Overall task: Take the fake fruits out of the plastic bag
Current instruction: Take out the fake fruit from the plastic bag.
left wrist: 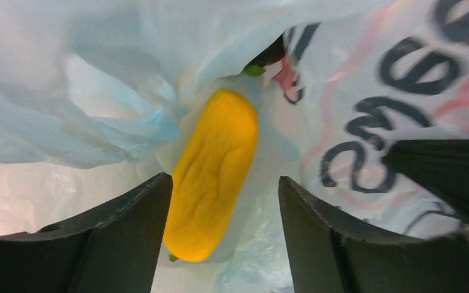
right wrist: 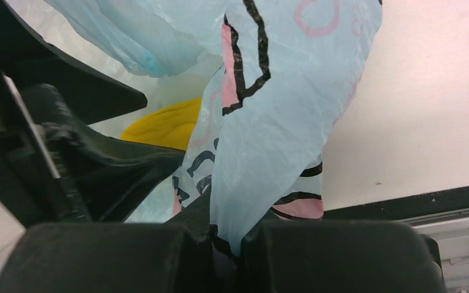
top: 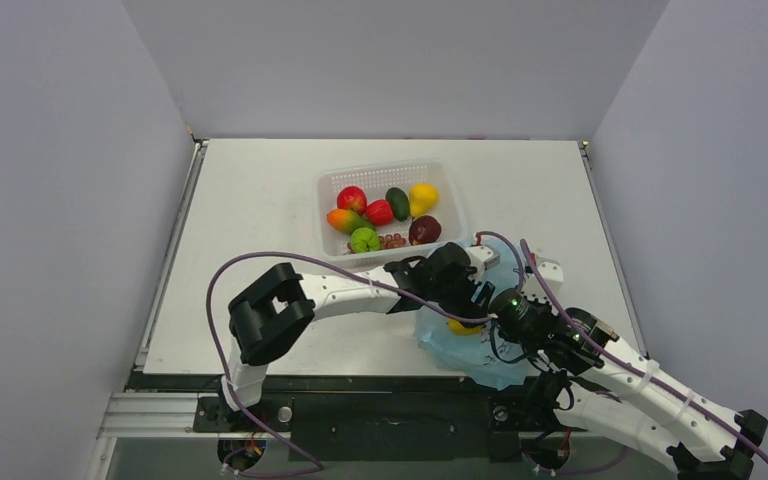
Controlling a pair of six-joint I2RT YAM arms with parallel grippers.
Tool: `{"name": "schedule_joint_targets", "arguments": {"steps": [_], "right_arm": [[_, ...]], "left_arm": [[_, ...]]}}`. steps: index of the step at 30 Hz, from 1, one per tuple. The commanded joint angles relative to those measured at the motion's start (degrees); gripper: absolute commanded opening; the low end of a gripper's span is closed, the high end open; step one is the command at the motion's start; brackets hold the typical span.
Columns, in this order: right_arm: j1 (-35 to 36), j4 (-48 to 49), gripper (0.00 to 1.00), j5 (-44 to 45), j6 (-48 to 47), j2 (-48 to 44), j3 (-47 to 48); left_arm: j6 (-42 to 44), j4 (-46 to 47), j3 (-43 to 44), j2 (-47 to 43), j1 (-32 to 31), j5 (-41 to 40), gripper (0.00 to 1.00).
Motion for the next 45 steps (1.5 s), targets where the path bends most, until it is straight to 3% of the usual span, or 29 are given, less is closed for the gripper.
{"name": "schedule_joint_targets", "arguments": {"steps": [1, 9, 15, 23, 25, 29, 37, 45], "right_arm": [[-0.42, 0.49, 0.00, 0.59, -0.59, -0.70, 0.63], [-0.40, 0.50, 0.00, 1.56, -1.01, -0.53, 2.38], [-0.46, 0.52, 0.00, 1.12, -1.13, -0.38, 2.54], [-0.40, 0.52, 0.00, 1.39, -1.17, 0.35, 2.55], [-0.40, 0.39, 0.00, 1.54, -0.94, 0.17, 2.10], [-0.40, 0.28, 0.00, 1.60, -0.71, 0.01, 1.56], [-0.49, -0.33, 0.00, 4.45, 0.11, -0.80, 1.93], [-0.53, -2.93, 0.00, 8.03, 3.27, -3.23, 2.61]], "left_arm": [[2.35, -2.23, 1.84, 2.34, -1.12, -1.34, 0.64], [4.82, -3.07, 3.13, 6.99, -3.83, -4.17, 0.79], [5.54, -3.86, 4.30, 10.26, -4.11, -6.62, 0.81], [7.98, -6.25, 4.20, 4.48, -4.02, -7.81, 0.67], [7.34, -6.23, 5.10, 2.63, -3.80, -6.66, 0.57], [5.37, -4.63, 6.13, -1.35, -3.46, -4.02, 0.50], [2.68, -2.64, 3.51, -9.82, -1.36, -0.02, 0.48], [-9.73, 14.58, -7.86, -17.08, 6.06, 13.42, 0.46]]}}
